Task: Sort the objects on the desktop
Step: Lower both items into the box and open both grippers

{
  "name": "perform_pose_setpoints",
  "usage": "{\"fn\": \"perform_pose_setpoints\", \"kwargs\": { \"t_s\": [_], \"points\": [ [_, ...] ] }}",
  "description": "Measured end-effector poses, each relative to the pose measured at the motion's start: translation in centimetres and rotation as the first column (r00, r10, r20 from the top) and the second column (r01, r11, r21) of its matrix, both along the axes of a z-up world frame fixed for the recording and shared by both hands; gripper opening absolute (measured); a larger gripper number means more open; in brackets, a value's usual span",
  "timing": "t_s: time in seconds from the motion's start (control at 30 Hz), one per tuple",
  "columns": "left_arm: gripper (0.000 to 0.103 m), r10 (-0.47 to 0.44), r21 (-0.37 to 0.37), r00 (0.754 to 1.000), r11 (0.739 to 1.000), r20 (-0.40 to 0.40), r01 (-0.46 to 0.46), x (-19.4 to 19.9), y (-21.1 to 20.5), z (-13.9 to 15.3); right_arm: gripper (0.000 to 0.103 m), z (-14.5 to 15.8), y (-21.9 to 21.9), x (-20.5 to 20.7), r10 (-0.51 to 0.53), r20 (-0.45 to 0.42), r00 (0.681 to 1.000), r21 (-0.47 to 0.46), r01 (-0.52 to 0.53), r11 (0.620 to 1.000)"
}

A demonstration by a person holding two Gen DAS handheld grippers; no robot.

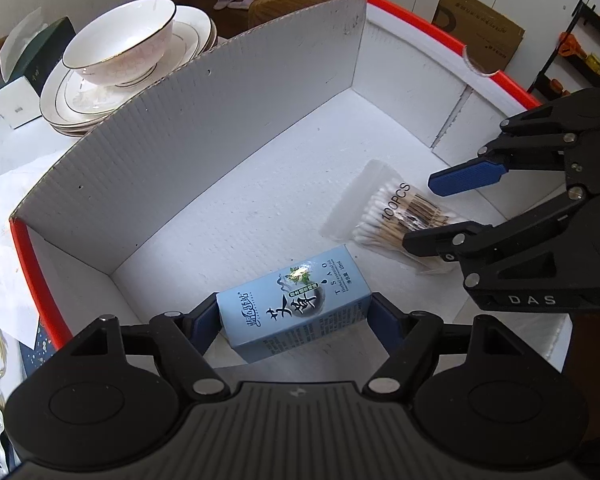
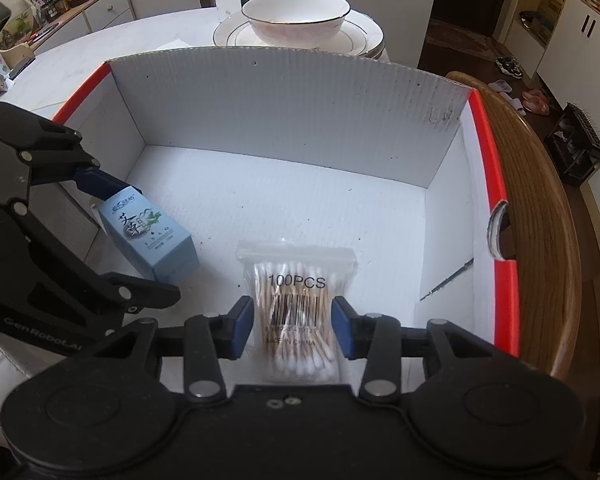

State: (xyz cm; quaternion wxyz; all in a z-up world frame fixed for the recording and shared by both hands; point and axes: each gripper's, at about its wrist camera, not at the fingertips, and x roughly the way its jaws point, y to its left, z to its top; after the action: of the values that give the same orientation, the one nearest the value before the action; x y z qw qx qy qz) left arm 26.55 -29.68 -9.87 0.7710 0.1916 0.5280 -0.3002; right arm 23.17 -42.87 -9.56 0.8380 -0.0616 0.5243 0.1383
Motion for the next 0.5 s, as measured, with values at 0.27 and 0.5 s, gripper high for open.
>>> {"fn": "perform_pose_setpoints", "kwargs": {
  "t_s": [0.27,0.5],
  "points": [
    [0.084,0.028,-0.07,0.999,0.997,0.036,-0.025,-1.0,0.7,1.8,0.063,1.7,-0.6,-0.4,-0.007,0.057,0.998,0.034,0.005,0.999],
    [0.087,0.078,-0.138,0.995,0.988,0.061,-0.069,-1.8,1.7,3.0,0.07,3.0,-1.3,-1.1,-0.011,0.094,0.995,0.078,0.003,0.997]
  ]
}}
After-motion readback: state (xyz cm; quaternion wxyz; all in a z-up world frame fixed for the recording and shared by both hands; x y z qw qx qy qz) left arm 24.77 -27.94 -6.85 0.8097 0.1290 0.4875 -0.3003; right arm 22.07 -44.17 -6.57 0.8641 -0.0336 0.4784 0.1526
